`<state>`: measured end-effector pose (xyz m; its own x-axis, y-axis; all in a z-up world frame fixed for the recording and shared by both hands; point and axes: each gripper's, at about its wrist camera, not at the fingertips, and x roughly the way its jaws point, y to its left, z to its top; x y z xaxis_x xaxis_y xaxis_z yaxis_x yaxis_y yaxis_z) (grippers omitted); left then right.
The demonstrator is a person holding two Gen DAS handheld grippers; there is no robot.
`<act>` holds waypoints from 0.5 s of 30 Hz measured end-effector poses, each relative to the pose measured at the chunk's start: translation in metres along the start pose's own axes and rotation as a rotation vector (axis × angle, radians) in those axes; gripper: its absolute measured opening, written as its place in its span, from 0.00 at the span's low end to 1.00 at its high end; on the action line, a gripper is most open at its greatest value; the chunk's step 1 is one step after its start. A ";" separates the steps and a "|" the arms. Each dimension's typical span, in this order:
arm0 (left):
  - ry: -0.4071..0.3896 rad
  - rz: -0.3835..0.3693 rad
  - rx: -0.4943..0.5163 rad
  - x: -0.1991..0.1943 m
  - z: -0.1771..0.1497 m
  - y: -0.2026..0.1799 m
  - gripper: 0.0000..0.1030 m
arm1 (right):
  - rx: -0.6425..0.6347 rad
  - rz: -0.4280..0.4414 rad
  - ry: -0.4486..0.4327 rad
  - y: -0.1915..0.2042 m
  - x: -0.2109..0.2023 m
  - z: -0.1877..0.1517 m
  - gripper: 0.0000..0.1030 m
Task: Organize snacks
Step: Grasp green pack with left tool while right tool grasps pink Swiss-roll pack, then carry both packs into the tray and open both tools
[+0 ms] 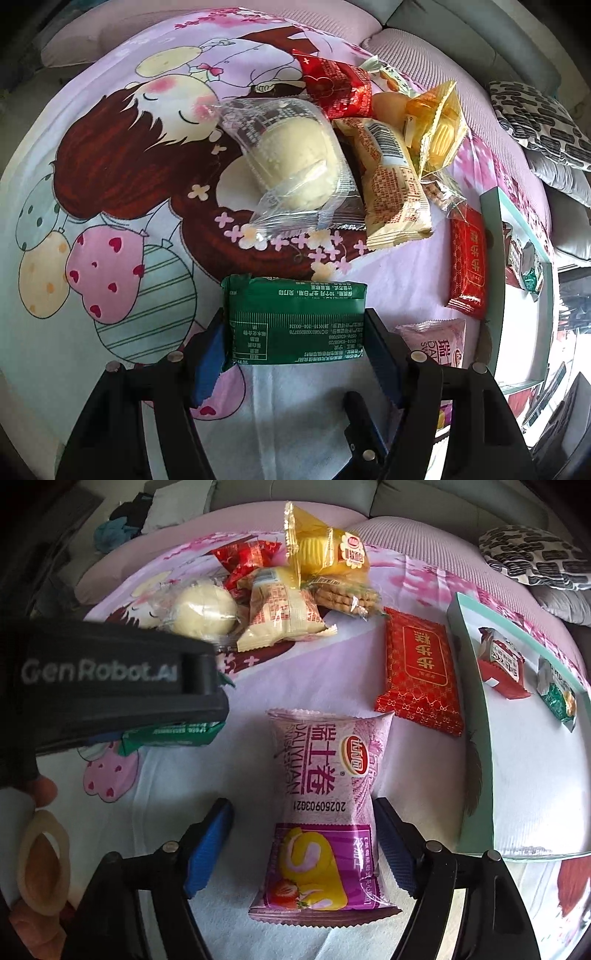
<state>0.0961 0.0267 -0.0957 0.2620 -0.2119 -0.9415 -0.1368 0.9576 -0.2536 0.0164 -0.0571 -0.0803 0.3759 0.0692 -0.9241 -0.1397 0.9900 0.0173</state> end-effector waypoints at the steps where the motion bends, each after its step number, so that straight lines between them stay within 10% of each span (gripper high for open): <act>1: -0.001 -0.001 -0.001 -0.001 -0.001 0.002 0.69 | 0.000 0.000 -0.003 0.001 -0.001 -0.001 0.76; 7: -0.004 -0.005 -0.011 0.001 -0.005 0.002 0.69 | 0.041 -0.032 -0.026 -0.013 -0.008 -0.001 0.48; 15: -0.004 -0.001 -0.015 -0.002 -0.003 0.003 0.69 | 0.073 -0.023 -0.038 -0.029 -0.015 0.006 0.40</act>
<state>0.0923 0.0294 -0.0952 0.2661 -0.2119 -0.9404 -0.1510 0.9543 -0.2577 0.0198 -0.0863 -0.0644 0.4127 0.0499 -0.9095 -0.0641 0.9976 0.0256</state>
